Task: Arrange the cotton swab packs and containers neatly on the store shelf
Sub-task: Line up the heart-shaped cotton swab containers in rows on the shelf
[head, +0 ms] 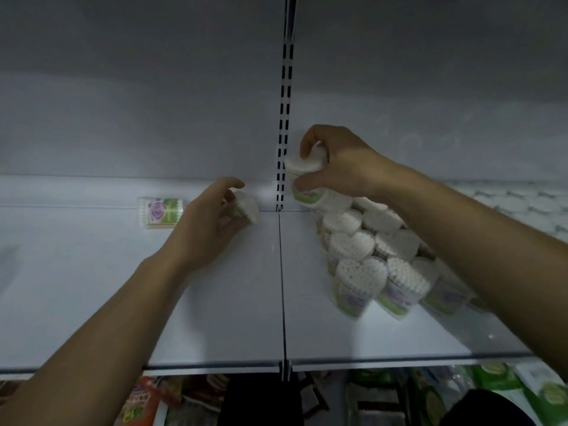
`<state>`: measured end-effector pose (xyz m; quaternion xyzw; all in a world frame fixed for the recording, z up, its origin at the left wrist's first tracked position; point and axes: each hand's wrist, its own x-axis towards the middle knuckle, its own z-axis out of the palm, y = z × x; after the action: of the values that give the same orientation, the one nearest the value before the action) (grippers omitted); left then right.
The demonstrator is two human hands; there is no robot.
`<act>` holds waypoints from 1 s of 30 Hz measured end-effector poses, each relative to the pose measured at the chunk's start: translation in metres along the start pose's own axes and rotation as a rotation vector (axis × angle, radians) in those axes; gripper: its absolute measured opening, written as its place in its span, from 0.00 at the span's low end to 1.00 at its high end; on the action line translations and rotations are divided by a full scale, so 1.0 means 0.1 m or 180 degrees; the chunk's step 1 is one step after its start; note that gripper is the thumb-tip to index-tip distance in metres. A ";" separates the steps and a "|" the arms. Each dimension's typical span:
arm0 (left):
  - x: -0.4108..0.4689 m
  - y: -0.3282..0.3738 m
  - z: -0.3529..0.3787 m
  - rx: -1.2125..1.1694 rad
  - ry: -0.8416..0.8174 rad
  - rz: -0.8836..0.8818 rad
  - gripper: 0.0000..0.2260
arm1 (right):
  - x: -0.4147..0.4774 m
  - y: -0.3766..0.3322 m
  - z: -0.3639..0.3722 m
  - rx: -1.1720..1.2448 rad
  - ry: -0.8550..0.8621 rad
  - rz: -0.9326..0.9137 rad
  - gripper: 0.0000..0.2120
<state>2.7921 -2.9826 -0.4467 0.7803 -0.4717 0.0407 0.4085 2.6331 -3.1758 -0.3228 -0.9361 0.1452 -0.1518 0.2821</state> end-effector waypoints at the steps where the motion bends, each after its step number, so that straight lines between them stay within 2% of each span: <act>1: -0.01 0.00 0.00 -0.0006 -0.0106 -0.0073 0.26 | 0.06 0.00 0.02 -0.0182 -0.0107 -0.0068 0.19; 4: -0.03 -0.04 -0.02 0.0233 -0.0392 -0.0232 0.23 | 0.22 0.03 0.13 -0.0697 -0.0214 -0.0297 0.20; 8: -0.02 -0.05 -0.05 0.0248 -0.0465 -0.0244 0.22 | 0.36 0.14 0.39 -0.1400 -0.0146 -0.0514 0.21; 12: -0.02 -0.07 -0.13 0.0160 -0.0505 -0.0147 0.24 | 0.40 0.20 0.59 -0.2353 -0.0122 -0.0705 0.26; 16: -0.03 -0.04 -0.22 0.0191 -0.0386 -0.0107 0.24 | 0.41 0.18 0.67 -0.3116 0.0049 -0.0901 0.22; 20: -0.06 0.04 -0.31 0.0119 -0.0179 -0.0205 0.26 | 0.47 0.11 0.65 -0.3561 -0.0115 -0.0735 0.22; 24: -0.18 0.16 -0.52 0.0215 0.0144 -0.0375 0.25 | 0.41 0.07 0.64 -0.3583 -0.0145 -0.0649 0.28; 26: -0.34 0.16 -0.66 0.0296 0.0355 -0.0454 0.25 | 0.40 -0.05 0.68 -0.3323 -0.0007 -0.0875 0.29; 28: -0.52 0.13 -0.80 0.0443 0.0499 -0.0431 0.24 | 0.49 -0.27 0.80 -0.2606 -0.0137 -0.1164 0.24; 30: -0.71 0.06 -0.94 0.0557 0.0561 -0.0462 0.23 | 0.67 -0.51 1.01 -0.1732 -0.0743 -0.1241 0.21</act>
<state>2.7786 -2.8705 -0.4130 0.8384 -0.3711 0.1204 0.3807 2.7405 -3.1104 -0.3606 -0.9981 -0.0342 -0.0506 0.0028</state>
